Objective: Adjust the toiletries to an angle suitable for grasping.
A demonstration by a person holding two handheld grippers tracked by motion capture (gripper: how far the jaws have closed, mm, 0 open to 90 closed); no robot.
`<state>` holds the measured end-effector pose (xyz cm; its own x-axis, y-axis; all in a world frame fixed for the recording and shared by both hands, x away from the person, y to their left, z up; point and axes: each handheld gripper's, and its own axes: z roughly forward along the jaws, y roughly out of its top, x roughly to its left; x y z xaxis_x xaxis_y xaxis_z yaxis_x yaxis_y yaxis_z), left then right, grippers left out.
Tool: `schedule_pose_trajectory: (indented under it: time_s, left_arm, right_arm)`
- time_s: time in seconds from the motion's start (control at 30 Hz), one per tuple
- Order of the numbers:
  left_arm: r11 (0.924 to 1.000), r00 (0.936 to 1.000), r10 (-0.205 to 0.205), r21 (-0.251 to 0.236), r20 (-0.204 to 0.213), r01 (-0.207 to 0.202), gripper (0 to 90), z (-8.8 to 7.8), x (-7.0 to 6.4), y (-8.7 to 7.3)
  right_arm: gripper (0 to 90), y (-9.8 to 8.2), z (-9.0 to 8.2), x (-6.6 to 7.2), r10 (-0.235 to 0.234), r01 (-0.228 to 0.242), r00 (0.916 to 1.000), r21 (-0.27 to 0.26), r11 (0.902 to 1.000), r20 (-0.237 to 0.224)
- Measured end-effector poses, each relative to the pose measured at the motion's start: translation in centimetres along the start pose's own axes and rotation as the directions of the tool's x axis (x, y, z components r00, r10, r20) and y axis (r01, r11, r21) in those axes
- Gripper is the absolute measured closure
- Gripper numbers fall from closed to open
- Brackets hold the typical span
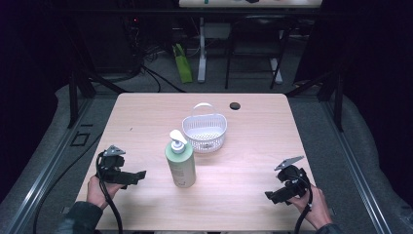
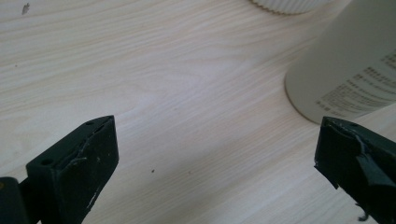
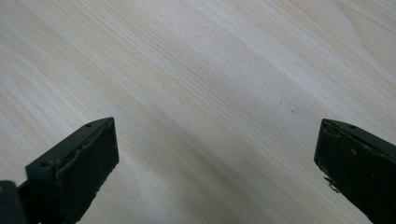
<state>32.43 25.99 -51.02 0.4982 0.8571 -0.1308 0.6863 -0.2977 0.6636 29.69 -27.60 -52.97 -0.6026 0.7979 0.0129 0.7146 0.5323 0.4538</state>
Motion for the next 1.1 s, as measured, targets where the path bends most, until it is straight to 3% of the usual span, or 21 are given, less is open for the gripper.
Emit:
schedule_pose_trajectory:
  time_s: [0.6, 1.1]
  left_arm:
    - [0.9970, 0.9974, 0.050, -0.062, 0.052, -0.046, 0.0, -1.0, -2.8, 0.4]
    - [0.9868, 0.9855, 0.133, -0.108, 0.105, -0.121, 0.0, -1.0, -6.2, 1.0]
  right_arm:
    - [0.0, 0.1, 0.2, 0.0, 0.009, -0.009, 0.9998, 0.017, 0.9998, 0.017]
    - [0.0, 0.1, 0.3, -0.1, 0.010, -0.011, 0.9998, 0.024, 0.9997, 0.016]
